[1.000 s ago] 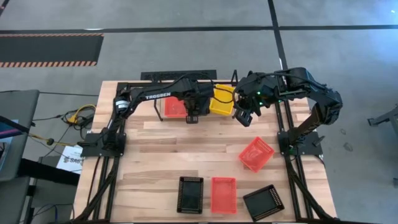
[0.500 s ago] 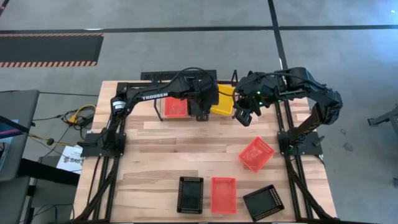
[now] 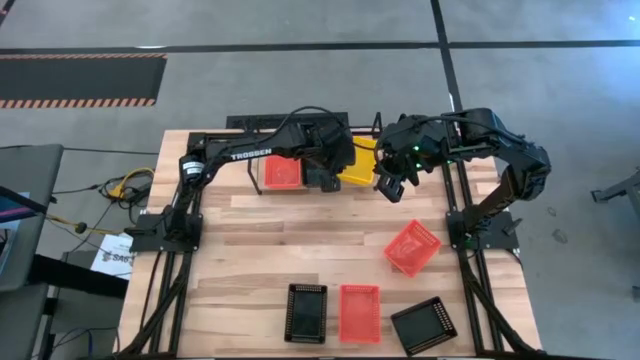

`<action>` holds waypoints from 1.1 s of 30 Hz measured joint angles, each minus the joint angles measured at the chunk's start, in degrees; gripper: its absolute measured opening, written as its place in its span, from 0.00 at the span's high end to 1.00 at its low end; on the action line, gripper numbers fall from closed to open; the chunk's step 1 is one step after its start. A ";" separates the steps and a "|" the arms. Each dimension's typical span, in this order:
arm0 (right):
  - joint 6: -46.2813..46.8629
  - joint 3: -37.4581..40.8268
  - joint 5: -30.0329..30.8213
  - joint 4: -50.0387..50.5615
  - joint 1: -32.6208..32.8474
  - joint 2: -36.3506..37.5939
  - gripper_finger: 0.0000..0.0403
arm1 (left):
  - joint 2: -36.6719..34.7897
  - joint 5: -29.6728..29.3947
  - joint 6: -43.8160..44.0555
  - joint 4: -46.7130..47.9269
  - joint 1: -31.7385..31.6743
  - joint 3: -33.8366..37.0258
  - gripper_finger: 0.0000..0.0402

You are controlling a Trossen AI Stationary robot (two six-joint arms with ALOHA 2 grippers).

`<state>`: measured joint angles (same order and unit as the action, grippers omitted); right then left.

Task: Stack baskets on shelf by color
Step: Adjust the stacked yellow basket on the shelf

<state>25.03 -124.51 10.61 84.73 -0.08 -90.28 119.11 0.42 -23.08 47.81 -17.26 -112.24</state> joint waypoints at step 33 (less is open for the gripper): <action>-4.81 -2.49 16.60 5.26 -0.87 0.04 0.98 | -11.97 -3.14 7.09 21.90 -6.73 -0.66 1.00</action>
<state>20.22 -127.00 27.22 89.99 -0.94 -90.24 107.14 -2.72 -15.99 69.70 -23.98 -112.90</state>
